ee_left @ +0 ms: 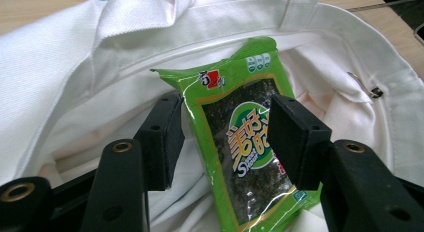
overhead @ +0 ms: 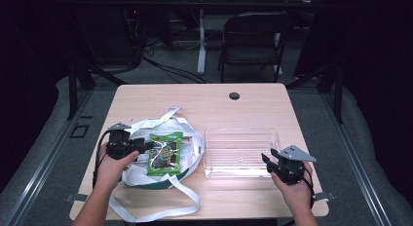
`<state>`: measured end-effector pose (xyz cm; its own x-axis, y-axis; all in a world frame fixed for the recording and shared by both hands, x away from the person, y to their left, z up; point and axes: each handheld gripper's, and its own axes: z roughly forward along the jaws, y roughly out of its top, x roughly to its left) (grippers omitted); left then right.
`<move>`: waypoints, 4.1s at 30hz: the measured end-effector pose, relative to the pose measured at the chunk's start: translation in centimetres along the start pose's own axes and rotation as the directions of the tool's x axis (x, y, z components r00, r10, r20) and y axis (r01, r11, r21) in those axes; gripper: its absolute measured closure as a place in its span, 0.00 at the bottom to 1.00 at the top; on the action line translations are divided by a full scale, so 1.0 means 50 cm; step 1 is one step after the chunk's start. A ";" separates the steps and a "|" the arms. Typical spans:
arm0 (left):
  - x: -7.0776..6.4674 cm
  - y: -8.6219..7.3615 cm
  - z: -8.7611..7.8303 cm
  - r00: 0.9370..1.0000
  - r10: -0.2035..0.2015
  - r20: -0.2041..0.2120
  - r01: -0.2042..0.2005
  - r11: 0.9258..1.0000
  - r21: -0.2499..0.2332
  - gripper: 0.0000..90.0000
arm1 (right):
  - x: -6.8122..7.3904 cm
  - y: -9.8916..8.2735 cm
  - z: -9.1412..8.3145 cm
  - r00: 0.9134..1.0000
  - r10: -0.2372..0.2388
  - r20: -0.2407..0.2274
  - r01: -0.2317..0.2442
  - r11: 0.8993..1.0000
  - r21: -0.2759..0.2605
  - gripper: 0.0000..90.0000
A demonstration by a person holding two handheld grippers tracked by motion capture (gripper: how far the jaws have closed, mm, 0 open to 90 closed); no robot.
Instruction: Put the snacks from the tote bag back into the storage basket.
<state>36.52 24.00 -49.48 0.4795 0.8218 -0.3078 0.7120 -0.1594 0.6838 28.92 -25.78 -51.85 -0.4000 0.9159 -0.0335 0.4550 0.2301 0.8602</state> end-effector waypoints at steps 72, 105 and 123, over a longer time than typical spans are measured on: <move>0.034 0.013 0.131 0.983 -0.139 0.120 0.108 0.966 0.237 0.44 | 0.000 0.003 -0.007 1.000 0.000 0.005 0.001 1.000 -0.029 0.62; 0.029 0.022 0.099 0.973 -0.098 0.210 0.059 0.981 0.184 0.65 | 0.003 0.002 -0.005 1.000 -0.008 0.007 0.008 1.000 -0.025 0.62; 0.012 0.029 0.066 0.959 0.000 0.285 -0.047 0.986 0.159 0.74 | 0.004 0.001 -0.004 1.000 -0.008 0.006 0.008 1.000 -0.024 0.62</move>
<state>39.54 22.46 -50.86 0.6055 0.6320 -0.4836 0.7611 -0.2824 0.5839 28.71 -25.67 -51.74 -0.3991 0.9159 -0.0429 0.4329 0.2295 0.8717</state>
